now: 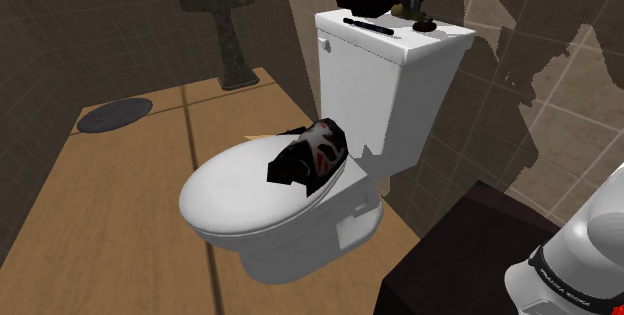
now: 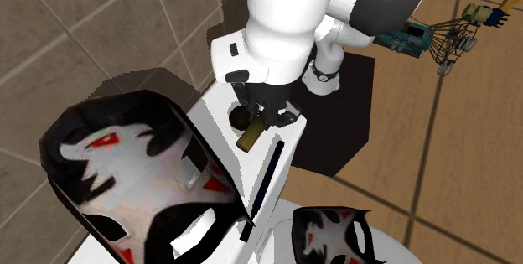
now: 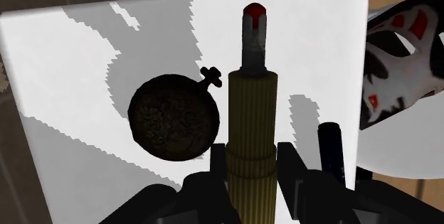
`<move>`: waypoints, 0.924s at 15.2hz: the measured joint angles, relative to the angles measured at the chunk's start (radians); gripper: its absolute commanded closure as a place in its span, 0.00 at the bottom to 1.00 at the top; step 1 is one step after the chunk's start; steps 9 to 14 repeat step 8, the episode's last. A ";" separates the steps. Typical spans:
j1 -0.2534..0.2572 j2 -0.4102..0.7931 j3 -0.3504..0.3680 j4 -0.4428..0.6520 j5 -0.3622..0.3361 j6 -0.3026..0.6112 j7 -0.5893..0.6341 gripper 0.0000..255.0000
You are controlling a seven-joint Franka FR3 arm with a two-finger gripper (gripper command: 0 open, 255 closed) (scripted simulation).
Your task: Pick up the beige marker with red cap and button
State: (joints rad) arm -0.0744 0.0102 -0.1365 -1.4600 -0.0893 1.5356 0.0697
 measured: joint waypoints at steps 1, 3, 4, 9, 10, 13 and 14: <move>0.000 0.008 0.000 0.024 0.001 -0.016 -0.002 1.00; -0.001 0.023 -0.001 0.072 0.003 -0.049 -0.006 1.00; -0.001 0.030 -0.001 0.098 0.004 -0.067 -0.007 1.00; -0.003 0.057 -0.003 0.182 0.007 -0.125 -0.015 1.00; -0.003 0.057 -0.003 0.182 0.007 -0.125 -0.015 1.00; -0.003 0.057 -0.003 0.182 0.007 -0.125 -0.015 1.00; -0.003 0.057 -0.003 0.182 0.007 -0.125 -0.015 1.00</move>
